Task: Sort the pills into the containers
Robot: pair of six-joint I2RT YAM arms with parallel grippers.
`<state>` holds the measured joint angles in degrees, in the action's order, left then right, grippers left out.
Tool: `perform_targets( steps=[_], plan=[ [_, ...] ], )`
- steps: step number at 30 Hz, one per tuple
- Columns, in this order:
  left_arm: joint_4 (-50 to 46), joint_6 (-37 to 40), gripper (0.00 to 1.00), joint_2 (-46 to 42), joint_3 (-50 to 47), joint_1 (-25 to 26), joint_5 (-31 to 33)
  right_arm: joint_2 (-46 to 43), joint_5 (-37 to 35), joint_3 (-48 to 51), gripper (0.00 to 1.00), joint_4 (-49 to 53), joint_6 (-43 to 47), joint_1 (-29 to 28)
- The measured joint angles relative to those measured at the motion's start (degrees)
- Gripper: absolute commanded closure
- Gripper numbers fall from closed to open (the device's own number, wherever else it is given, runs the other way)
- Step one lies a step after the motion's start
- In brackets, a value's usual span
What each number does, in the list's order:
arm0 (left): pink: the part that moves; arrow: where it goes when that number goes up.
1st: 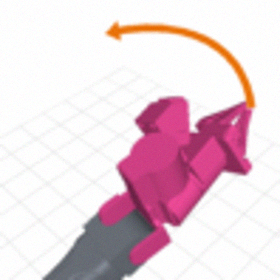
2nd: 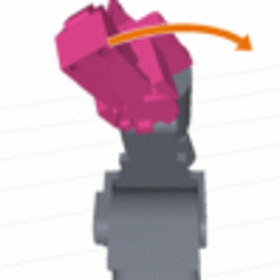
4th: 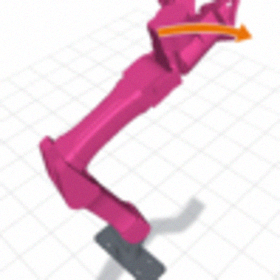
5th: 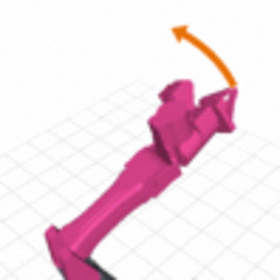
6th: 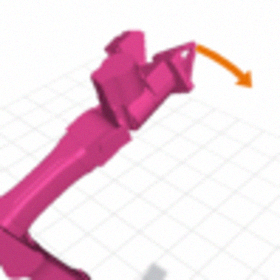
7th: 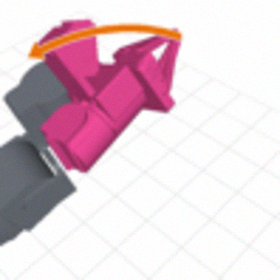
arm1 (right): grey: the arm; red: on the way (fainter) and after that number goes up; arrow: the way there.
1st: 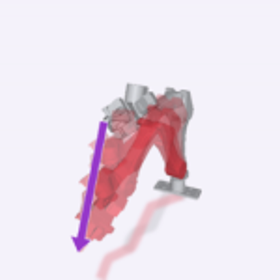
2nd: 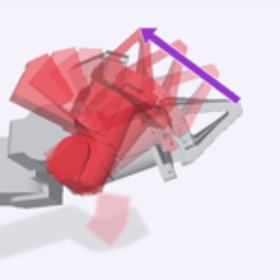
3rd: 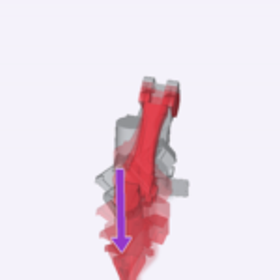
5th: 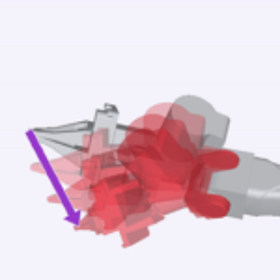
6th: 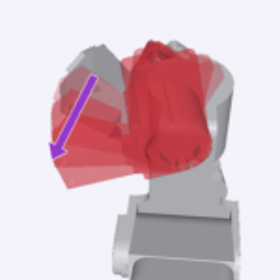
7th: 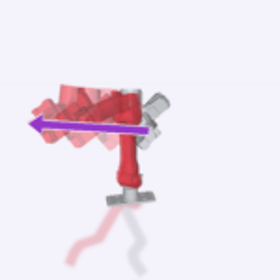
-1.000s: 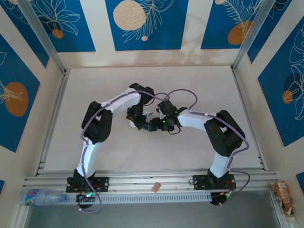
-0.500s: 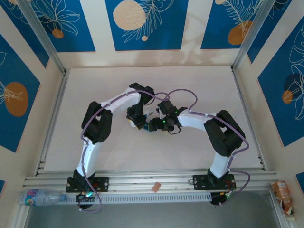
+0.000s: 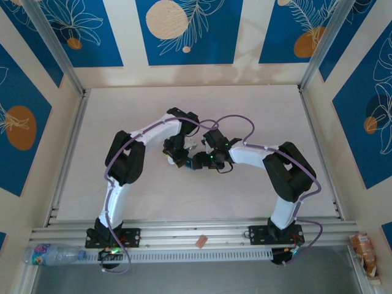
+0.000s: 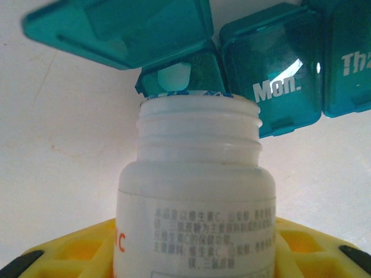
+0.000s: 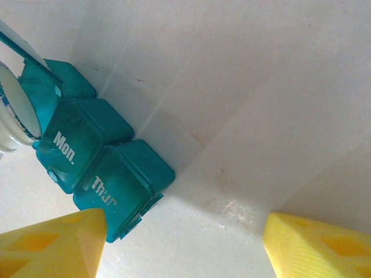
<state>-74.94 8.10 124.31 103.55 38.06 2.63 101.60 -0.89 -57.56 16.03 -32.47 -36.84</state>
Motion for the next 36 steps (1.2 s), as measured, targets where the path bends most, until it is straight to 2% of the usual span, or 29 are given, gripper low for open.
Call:
perform_targets(
  steps=[10, 21, 36],
  plan=[
    [-0.5, 0.0, 1.00, 0.0, 1.8, 0.0, 0.0, 0.0, 0.0, 0.0, 0.26, 0.0, 0.0, 0.0],
    [1.7, 0.0, 1.00, -0.2, -2.4, 0.0, -0.1, 0.0, 0.0, 0.0, 0.26, 0.0, 0.0, 0.0],
    [1.9, 0.0, 1.00, -0.2, -2.4, 0.0, 0.0, 0.2, 0.2, -0.2, 0.26, 0.1, 0.0, 0.0]
  ],
)
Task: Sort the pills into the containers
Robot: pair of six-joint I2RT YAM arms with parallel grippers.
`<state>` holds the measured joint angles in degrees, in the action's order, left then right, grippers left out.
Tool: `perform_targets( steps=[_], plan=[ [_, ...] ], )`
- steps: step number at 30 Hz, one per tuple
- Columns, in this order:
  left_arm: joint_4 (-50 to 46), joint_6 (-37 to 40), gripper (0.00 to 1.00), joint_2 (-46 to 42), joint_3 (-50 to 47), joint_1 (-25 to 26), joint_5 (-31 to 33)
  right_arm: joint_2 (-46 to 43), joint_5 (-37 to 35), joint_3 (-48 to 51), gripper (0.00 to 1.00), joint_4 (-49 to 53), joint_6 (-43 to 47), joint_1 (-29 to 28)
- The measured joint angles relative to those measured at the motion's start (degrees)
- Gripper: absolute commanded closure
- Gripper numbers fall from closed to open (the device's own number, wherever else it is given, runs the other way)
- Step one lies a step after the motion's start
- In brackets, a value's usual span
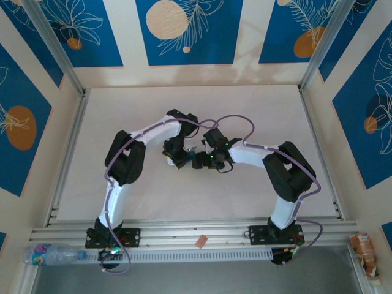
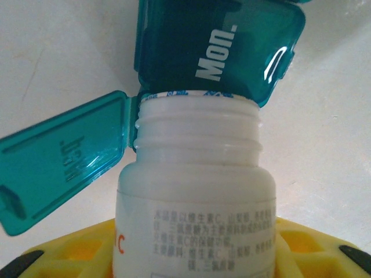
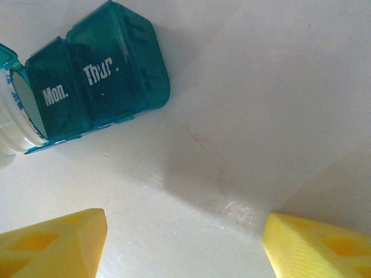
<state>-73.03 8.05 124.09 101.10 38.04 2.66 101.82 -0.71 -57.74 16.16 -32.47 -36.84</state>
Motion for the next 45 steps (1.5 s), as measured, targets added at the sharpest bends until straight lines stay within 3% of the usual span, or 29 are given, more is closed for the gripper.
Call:
perform_targets(
  steps=[18, 45],
  plan=[
    [3.0, -0.2, 1.00, -2.7, -0.8, 0.0, 0.9, 0.0, 0.1, 0.0, 0.26, 0.0, 0.0, 0.0],
    [19.3, -3.6, 1.00, -16.2, -20.4, -0.2, 0.0, 0.0, 0.1, 0.0, 0.26, 0.0, 0.0, 0.0]
  ],
)
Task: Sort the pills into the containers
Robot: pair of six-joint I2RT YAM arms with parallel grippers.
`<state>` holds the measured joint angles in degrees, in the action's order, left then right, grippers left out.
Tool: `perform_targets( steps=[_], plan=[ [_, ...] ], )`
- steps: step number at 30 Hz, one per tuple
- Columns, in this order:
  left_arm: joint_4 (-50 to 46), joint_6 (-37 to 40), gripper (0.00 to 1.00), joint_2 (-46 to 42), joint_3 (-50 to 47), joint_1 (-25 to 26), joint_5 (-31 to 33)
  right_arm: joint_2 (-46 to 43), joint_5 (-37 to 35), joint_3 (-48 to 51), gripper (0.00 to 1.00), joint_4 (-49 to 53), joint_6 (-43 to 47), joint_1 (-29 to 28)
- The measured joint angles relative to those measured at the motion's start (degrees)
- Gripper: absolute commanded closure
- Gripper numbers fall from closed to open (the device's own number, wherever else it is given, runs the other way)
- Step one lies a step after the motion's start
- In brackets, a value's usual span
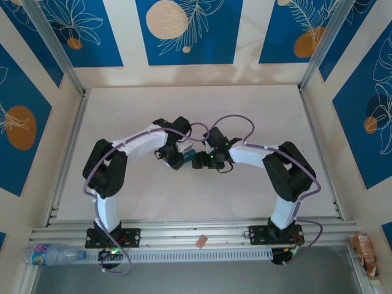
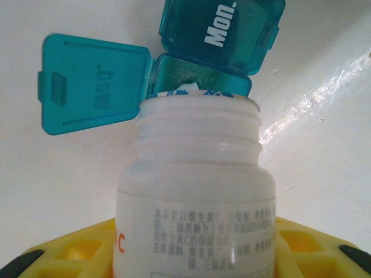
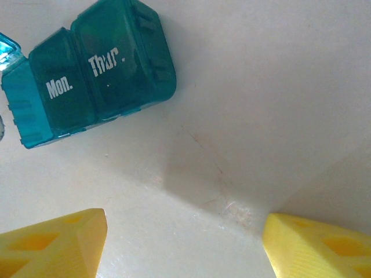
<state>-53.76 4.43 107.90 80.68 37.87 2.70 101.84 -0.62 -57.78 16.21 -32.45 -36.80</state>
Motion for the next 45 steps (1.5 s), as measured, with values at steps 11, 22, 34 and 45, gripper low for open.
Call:
perform_targets(
  steps=[11, 22, 34, 45],
  plan=[
    [11.7, -1.6, 1.00, -6.3, -9.9, -0.9, -3.1, -1.7, 0.1, 1.4, 0.26, -1.1, -0.2, 0.0],
    [26.3, -2.7, 1.00, -17.6, -22.0, -1.9, -7.5, -11.8, -1.8, 4.1, 0.25, 0.5, -1.7, 1.1],
    [50.9, -4.5, 1.00, -32.2, -36.2, -2.6, -13.9, -20.9, -4.0, 3.1, 0.25, 9.0, -2.1, 8.7],
    [83.6, -7.5, 1.00, -36.3, -47.4, -2.8, -15.6, -20.1, -5.5, -2.2, 0.25, 17.9, -0.5, 14.3]
  ],
)
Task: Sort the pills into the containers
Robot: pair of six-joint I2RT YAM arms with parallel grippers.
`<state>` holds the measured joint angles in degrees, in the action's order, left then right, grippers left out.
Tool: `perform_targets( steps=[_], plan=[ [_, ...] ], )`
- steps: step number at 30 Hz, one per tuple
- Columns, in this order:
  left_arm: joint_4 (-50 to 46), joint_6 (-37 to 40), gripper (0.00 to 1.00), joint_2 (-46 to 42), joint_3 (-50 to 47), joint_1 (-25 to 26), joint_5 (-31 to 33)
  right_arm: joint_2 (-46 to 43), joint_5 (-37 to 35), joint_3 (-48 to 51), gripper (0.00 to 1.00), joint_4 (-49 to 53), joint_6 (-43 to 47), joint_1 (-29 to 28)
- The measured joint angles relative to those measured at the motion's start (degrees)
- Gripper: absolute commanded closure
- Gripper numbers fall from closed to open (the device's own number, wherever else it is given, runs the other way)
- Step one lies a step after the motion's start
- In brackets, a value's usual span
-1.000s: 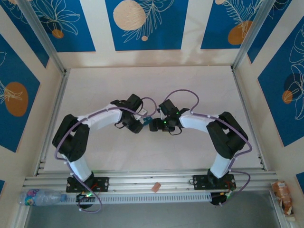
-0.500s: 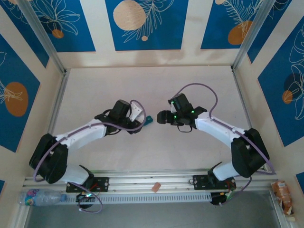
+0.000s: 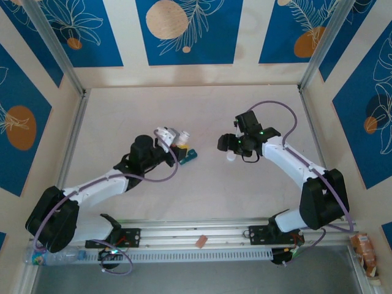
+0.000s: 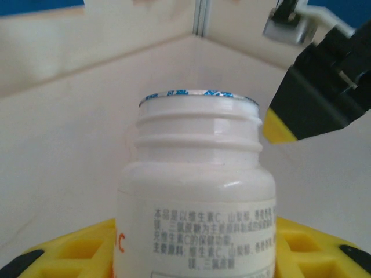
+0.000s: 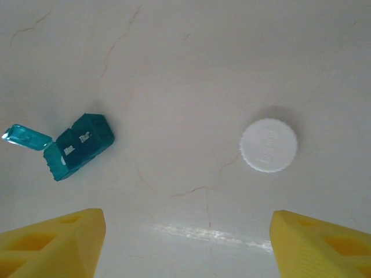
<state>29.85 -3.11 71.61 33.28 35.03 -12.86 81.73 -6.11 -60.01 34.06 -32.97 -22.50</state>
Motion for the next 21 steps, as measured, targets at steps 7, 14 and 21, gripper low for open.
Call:
perform_targets(
  steps=[7, 14, 21],
  plan=[
    [17.2, -0.9, 1.00, -0.1, -4.5, 0.0, -1.3, 4.8, -1.3, -3.9, 0.25, 4.0, 1.4, 0.8],
    [35.0, 1.1, 1.00, 5.2, -6.9, 0.0, -3.9, 10.7, -3.0, -7.1, 0.25, 6.4, 2.1, 0.9],
    [43.8, 1.5, 1.00, 12.2, -7.0, 0.0, -5.0, 17.8, -5.1, -9.9, 0.25, 8.5, 3.1, 0.9]
  ],
)
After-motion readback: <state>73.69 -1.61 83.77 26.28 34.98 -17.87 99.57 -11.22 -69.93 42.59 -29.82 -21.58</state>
